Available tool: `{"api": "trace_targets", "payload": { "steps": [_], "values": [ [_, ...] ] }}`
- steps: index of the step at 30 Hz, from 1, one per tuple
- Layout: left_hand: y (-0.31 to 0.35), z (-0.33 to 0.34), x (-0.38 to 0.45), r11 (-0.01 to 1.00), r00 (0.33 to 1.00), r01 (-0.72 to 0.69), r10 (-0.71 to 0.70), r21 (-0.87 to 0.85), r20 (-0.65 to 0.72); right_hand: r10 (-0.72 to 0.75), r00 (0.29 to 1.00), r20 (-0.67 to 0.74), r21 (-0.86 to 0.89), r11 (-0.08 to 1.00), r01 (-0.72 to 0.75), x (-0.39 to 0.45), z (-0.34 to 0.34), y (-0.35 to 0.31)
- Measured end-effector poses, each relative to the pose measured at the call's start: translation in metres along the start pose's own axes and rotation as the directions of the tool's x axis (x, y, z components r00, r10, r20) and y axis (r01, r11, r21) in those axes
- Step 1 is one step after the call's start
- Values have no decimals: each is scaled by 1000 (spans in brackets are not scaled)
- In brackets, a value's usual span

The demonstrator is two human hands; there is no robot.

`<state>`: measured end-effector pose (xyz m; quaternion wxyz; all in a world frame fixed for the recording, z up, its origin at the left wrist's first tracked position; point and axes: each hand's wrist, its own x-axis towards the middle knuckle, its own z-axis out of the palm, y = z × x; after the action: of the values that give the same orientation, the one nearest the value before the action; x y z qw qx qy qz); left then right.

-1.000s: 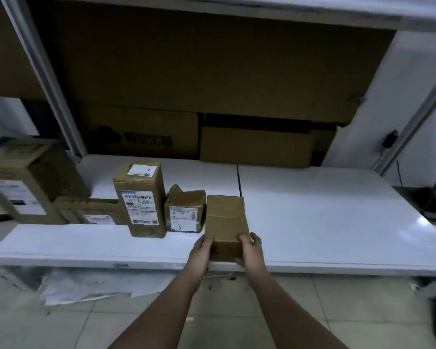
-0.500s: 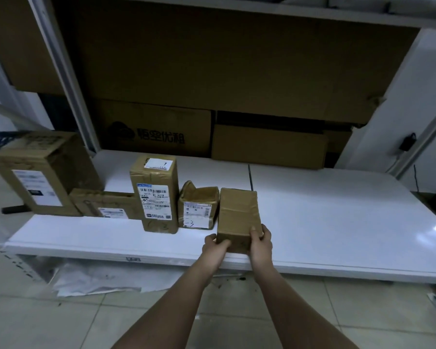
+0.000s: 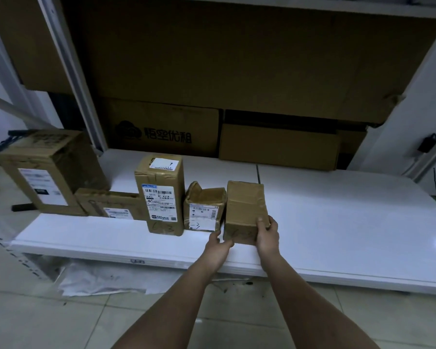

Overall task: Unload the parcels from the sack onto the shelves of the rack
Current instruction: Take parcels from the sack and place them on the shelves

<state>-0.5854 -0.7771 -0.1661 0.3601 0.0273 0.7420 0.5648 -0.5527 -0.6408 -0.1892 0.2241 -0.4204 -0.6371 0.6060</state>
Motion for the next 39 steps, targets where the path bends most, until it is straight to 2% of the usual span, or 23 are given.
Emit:
{"api": "trace_targets", "payload": {
  "steps": [28, 31, 33, 36, 39],
  "values": [
    [3, -3, 12, 998, 999, 45, -43, 45, -33, 9, 1000, 8, -52, 999, -9, 15, 4, -7],
    [5, -2, 9, 997, 996, 65, -62, 43, -70, 64, 995, -73, -50, 996, -68, 8, -3, -6],
    [10, -1, 1, 994, 990, 91, -85, 54, -109, 108, 990, -92, -111, 987, -118, -2, -13, -9],
    [25, -4, -19, 983, 978, 175, -167, 59, -124, 239, 971, 9, -278, 933, -228, -27, -34, -27],
    [53, -12, -59, 972, 972, 219, -210, 85, -106, 470, 872, 133, -366, 841, -398, -55, -54, -65]
  ]
}}
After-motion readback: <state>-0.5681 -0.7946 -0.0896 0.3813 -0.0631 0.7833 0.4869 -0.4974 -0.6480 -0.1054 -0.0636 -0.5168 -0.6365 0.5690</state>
